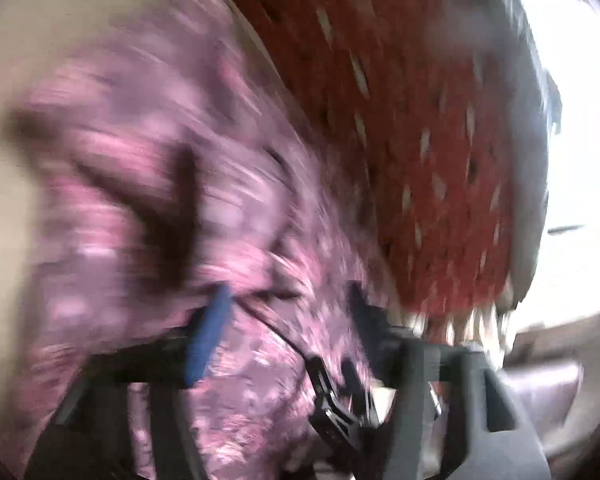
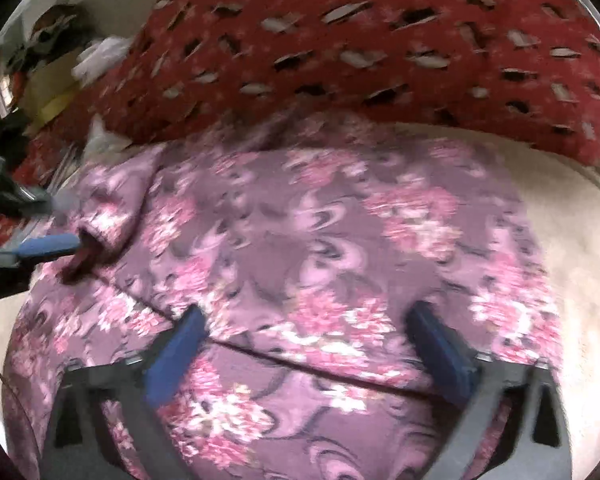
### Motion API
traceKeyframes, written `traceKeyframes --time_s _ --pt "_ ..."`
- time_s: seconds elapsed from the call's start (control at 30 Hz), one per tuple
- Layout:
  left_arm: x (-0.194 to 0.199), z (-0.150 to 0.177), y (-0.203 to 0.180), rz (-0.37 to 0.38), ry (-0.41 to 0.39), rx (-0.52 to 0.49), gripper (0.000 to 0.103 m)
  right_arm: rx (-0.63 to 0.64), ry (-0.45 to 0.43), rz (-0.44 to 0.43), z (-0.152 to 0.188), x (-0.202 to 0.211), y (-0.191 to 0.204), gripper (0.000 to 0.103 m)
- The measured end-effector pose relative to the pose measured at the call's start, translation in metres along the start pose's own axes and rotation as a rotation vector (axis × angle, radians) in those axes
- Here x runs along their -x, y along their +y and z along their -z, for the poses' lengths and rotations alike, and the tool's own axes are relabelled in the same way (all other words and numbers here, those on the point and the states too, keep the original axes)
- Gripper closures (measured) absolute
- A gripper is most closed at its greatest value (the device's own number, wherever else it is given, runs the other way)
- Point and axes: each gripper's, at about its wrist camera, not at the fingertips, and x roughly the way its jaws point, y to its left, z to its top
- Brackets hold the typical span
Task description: Fold small clothes
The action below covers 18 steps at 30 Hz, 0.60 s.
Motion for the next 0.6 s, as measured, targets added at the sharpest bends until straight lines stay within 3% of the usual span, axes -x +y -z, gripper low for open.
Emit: traceKeyframes --time_s 0.07,0.13,0.2,0.27,0.5,0.53,0.6 --pt "0.017 -0.003 0.018 -0.022 -0.092 0.045 0.032 0.024 0.04 0.027 -0.006 0.0 0.005 0.0" --pt "0.017 -0.011 0.029 -0.04 -0.107 0.062 0.032 0.033 0.018 0.042 -0.014 0.009 0.018 0.005" --pt "0.01 -0.02 0.049 -0.037 -0.071 0.12 0.032 0.077 -0.043 -0.001 -0.022 0.022 0.042 0.009" --pt "0.006 -0.024 0.064 0.013 -0.041 0.187 0.032 0.171 -0.073 -0.013 -0.029 0.026 0.074 0.007" --pt "0.004 -0.036 0.071 0.06 0.01 0.229 0.032 0.607 -0.104 0.066 -0.029 -0.007 0.183 0.009" --pt "0.004 -0.037 0.072 0.068 0.017 0.241 0.032 0.64 -0.107 0.082 -0.027 -0.013 0.187 0.012" --pt "-0.001 -0.041 0.073 0.08 0.027 0.254 0.032 0.661 -0.092 0.048 -0.03 -0.02 0.195 0.034"
